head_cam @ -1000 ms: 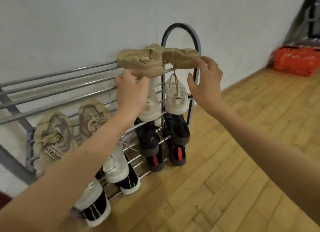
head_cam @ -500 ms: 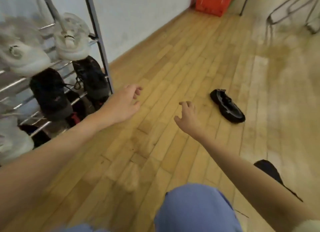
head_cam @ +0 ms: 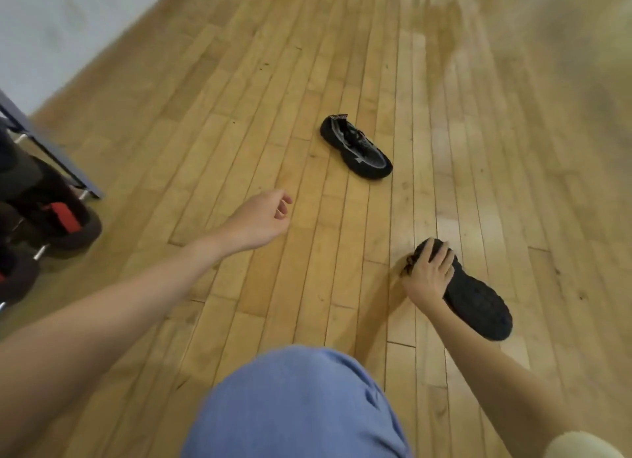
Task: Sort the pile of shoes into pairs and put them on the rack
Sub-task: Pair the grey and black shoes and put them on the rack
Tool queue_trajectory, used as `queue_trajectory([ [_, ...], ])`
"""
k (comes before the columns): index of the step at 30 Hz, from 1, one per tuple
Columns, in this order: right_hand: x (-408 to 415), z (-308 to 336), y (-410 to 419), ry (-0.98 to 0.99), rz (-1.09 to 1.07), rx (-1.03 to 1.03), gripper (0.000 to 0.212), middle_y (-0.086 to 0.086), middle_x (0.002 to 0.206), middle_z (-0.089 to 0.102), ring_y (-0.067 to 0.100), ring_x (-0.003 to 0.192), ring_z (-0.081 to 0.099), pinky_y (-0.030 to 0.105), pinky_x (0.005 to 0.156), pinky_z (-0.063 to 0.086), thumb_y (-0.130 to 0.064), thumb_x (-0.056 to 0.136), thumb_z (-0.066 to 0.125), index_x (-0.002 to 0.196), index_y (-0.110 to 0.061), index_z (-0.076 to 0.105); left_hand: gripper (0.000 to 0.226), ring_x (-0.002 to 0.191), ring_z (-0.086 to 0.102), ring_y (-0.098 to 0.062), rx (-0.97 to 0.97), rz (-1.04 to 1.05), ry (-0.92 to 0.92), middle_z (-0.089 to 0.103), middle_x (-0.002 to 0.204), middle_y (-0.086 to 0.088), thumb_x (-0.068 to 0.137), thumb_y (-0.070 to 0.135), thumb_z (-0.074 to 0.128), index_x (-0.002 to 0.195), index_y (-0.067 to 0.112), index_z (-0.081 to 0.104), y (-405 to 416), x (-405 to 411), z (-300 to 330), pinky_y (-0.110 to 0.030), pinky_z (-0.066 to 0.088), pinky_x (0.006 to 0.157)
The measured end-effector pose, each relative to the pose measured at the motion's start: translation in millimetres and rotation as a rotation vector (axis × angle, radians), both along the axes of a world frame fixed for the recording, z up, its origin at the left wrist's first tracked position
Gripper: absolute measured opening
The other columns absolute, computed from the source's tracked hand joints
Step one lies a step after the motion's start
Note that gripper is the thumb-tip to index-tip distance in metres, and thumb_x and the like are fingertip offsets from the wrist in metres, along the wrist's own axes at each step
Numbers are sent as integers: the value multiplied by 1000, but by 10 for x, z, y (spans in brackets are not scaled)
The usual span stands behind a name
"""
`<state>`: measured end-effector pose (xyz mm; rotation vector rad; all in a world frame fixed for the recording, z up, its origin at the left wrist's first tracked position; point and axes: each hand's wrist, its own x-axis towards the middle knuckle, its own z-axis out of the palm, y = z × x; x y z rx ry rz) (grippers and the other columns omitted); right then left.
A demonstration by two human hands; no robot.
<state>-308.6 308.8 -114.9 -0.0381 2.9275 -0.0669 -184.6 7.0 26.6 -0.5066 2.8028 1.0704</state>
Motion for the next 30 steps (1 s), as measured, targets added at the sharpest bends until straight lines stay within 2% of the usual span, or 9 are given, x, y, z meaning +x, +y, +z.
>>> queue_trajectory([
  [5, -243, -81, 205, -5, -61, 28, 95, 26, 152, 16, 46, 140, 16, 55, 116, 16, -29, 84, 68, 152, -12, 2, 31, 97, 59, -18, 21, -43, -58, 60, 112, -6, 91, 12, 53, 122, 9, 53, 65, -105, -180, -33, 49, 84],
  [8, -338, 26, 78, -37, -110, 38, 91, 28, 140, 30, 49, 129, 30, 58, 112, 24, -21, 80, 72, 149, -16, 12, 31, 101, 57, -17, 53, -7, -76, 58, 112, -3, 93, 13, 51, 124, 11, 52, 52, -134, -219, -27, 45, 80],
  [11, -326, 219, -240, -19, -33, -9, 88, 26, 135, 34, 48, 125, 35, 56, 108, 28, -24, 78, 74, 146, -22, 18, 30, 103, 56, -18, 108, 57, -108, 58, 112, -2, 93, 16, 52, 123, 13, 52, 13, -115, -265, -29, 46, 85],
  [16, -176, 862, -970, 141, 229, -369, 91, 18, 133, 41, 36, 125, 40, 49, 108, 31, -21, 69, 78, 142, -22, 25, 26, 102, 58, -19, 126, 132, -139, 61, 109, -3, 91, 18, 56, 117, 14, 56, -204, 68, -353, -33, 49, 88],
  [20, 16, 1252, -1437, 293, 337, -713, 84, 6, 126, 47, 23, 117, 48, 43, 97, 47, -34, 66, 79, 133, -19, 31, 19, 87, 57, -21, 162, 218, -167, 63, 103, -9, 86, 15, 60, 105, 14, 58, -513, 356, -409, -32, 45, 76],
  [22, 157, 1219, -1606, 225, 290, -912, 84, 0, 119, 49, 17, 111, 51, 34, 90, 52, -38, 60, 83, 125, -21, 33, 23, 86, 56, -22, 158, 253, -189, 62, 98, -10, 83, 19, 61, 104, 12, 59, -649, 516, -448, -30, 43, 74],
  [24, 337, 1030, -1767, 95, 234, -1002, 87, -2, 114, 51, 12, 106, 54, 25, 84, 52, -43, 57, 87, 122, -22, 33, 20, 86, 56, -23, 128, 283, -215, 62, 98, -10, 86, 13, 60, 106, 9, 60, -752, 683, -494, -30, 44, 75],
  [27, 642, 659, -1968, -109, 159, -1079, 87, 0, 114, 50, 12, 105, 55, 28, 84, 55, -49, 54, 86, 117, -28, 29, 20, 92, 57, -23, 99, 328, -266, 63, 101, -10, 88, 11, 59, 107, 9, 61, -822, 928, -575, -32, 46, 78],
  [30, 838, 407, -1993, -200, 95, -1102, 89, 3, 120, 52, 12, 108, 57, 25, 84, 55, -56, 54, 83, 117, -32, 26, 18, 93, 56, -20, 144, 357, -334, 60, 99, -6, 90, 14, 57, 107, 12, 59, -835, 1132, -673, -29, 43, 72],
])
